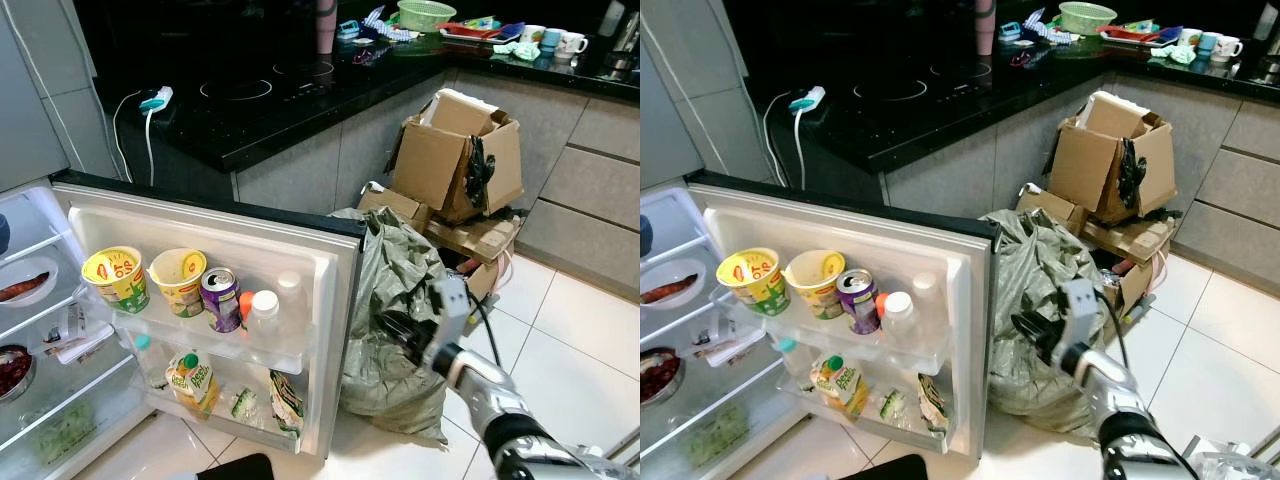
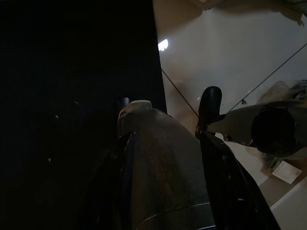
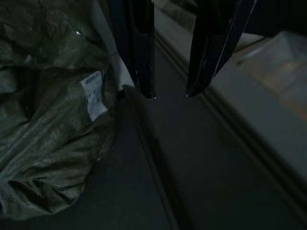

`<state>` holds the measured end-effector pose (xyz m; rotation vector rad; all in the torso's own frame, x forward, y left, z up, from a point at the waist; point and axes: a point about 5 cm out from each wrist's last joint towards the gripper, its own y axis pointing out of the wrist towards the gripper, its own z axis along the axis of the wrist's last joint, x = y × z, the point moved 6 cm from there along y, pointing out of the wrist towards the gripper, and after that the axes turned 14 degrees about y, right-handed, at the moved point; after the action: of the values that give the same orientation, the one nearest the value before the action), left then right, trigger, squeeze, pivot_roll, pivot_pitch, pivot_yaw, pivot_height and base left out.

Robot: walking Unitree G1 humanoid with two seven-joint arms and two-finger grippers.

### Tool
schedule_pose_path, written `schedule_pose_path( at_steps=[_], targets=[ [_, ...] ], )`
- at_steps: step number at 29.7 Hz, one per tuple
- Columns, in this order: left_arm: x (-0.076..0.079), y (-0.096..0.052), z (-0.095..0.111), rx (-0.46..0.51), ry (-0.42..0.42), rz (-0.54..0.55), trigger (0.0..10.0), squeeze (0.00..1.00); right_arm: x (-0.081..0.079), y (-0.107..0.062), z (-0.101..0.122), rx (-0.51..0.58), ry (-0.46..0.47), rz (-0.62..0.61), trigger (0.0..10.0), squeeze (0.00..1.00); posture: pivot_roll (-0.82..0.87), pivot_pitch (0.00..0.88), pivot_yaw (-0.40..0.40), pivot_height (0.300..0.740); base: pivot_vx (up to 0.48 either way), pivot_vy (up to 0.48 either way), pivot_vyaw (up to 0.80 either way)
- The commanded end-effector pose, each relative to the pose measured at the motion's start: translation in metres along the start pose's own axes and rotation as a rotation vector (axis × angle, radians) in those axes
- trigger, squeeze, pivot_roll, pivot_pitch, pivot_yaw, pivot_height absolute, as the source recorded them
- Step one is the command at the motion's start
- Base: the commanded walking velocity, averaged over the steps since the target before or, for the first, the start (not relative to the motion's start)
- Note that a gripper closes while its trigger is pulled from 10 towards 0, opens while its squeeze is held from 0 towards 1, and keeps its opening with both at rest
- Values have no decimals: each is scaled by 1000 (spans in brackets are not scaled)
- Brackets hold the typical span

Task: Restocking fridge

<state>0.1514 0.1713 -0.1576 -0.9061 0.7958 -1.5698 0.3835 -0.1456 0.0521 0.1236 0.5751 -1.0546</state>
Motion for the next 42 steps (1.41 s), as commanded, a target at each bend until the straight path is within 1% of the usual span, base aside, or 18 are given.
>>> schedule_pose_path(
  at_steps=[1, 4, 7, 11, 16, 19, 24, 27, 29, 32, 33, 34, 37, 40, 42],
  targets=[
    [1, -3, -15, -45, 1, -6, 10000, 0, 2, 2, 2, 5, -1, -25, 10000, 0, -34, 0, -2, 740, 0, 0, 0],
    [1, -3, -16, -46, 1, -5, 10000, 0, 3, 5, 9, 22, 1, -45, 10000, 0, -33, 0, -2, 740, 0, 0, 0],
    [1, -3, -18, -50, 2, -7, 10000, 0, 5, 7, 18, 52, 4, -72, 10000, 0, -29, 3, 3, 740, 0, 0, 571],
    [0, -4, -19, -53, 2, -6, 10000, 0, 4, 7, 18, 52, 2, -59, 10000, 0, -29, 3, 3, 740, 0, 0, 738],
    [0, -4, -18, -49, 3, -7, 10000, 0, -4, 8, 6, 19, -12, -2, 10000, 0, -27, 4, 6, 740, 0, 0, 750],
    [0, -4, -17, -47, 4, -8, 10000, 0, -5, 8, 5, 16, -13, 2, 10000, 0, -27, 4, 6, 740, 0, 0, 756],
    [-1, -3, -14, -41, 6, -9, 10000, 0, -12, 10, 2, 6, -21, 41, 10000, 0, -27, 0, 7, 740, 0, 0, 759],
    [-2, -3, -14, -40, 7, -9, 10000, 0, -20, 10, -3, -20, -34, 101, 10000, 0, -28, 0, 7, 740, 0, 0, 758],
    [-2, -3, -14, -39, 8, -9, 10000, 0, -21, 9, -3, -24, -36, 112, 10000, 0, -28, 0, 7, 740, 0, 0, 756],
    [-2, -3, -14, -39, 8, -10, 10000, 0, -27, 8, -9, -55, -46, 165, 10000, 0, -29, 0, 7, 740, 0, 0, 763],
    [-2, -3, -13, -38, 10, -12, 10000, 0, -32, 5, -15, -86, -61, 215, 10000, 0, -29, 0, 7, 740, 0, 0, 769],
    [-2, -3, -13, -38, 10, -12, 10000, 0, -32, 5, -15, -86, -61, 215, 10000, 0, -29, 0, 7, 740, 0, 0, 769],
    [-1, -3, -12, -35, 11, -15, 10000, 0, -37, 1, -25, -136, -76, 272, 10000, 0, -30, 0, 7, 740, 0, 0, 769],
    [-1, -3, -12, -34, 12, -15, 10000, 0, -38, -1, -29, -153, -81, 286, 10000, 0, -30, 0, 7, 740, 0, 0, 773],
    [-1, -3, -11, -33, 12, -16, 10000, 0, -38, -4, -35, -184, -100, 303, 10000, 0, -30, 0, 7, 740, 0, 0, 769]
  ],
)
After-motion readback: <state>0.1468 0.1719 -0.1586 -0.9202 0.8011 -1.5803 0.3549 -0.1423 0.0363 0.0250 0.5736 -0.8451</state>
